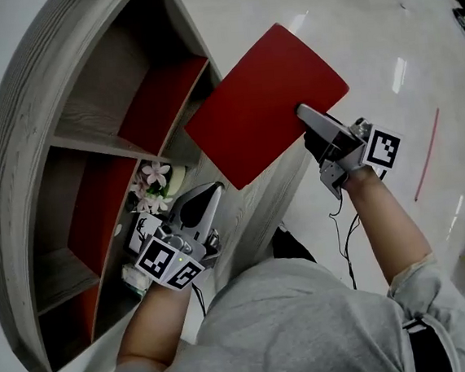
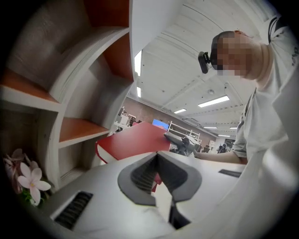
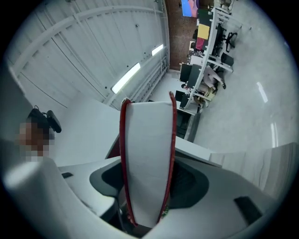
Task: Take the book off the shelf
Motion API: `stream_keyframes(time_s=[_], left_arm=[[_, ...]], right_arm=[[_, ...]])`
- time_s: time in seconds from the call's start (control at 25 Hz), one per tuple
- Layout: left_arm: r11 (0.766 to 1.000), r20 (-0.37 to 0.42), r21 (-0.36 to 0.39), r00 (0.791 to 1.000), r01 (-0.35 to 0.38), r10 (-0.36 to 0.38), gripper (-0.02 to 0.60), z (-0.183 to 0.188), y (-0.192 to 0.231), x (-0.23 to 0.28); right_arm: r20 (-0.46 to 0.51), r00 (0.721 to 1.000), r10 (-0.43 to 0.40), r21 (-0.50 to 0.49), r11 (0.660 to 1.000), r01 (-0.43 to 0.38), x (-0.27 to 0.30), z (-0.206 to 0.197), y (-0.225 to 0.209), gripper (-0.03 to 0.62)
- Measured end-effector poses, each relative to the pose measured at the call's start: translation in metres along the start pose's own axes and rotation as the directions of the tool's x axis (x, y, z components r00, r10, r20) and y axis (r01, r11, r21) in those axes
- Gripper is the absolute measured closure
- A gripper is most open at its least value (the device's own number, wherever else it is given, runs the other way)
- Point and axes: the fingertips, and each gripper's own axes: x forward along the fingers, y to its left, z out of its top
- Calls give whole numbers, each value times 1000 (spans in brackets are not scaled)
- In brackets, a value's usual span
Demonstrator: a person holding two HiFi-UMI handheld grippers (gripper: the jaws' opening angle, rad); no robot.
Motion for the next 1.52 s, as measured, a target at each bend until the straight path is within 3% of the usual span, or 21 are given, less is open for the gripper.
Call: stream_keyframes(time_s=[0.48, 1.12, 1.24, 1.52], left_arm=[[998, -54, -58, 998, -12, 9, 566, -50, 36, 52], [993, -91, -114, 996, -17, 7, 566, -92, 64, 76], [993, -94, -119, 996, -16, 5, 566, -97, 66, 77], [989, -99, -149, 995, -21, 6, 566, -108, 66, 78]], right_arm=[[-134, 972, -193, 45, 979, 200, -11, -29, -129, 330], [-284, 908, -308, 142, 923, 357, -24, -77, -212, 330], [-319, 889, -329, 187, 898, 399, -28, -83, -223, 327], [-414, 813, -409, 248, 809, 533, -39, -106, -238, 296]])
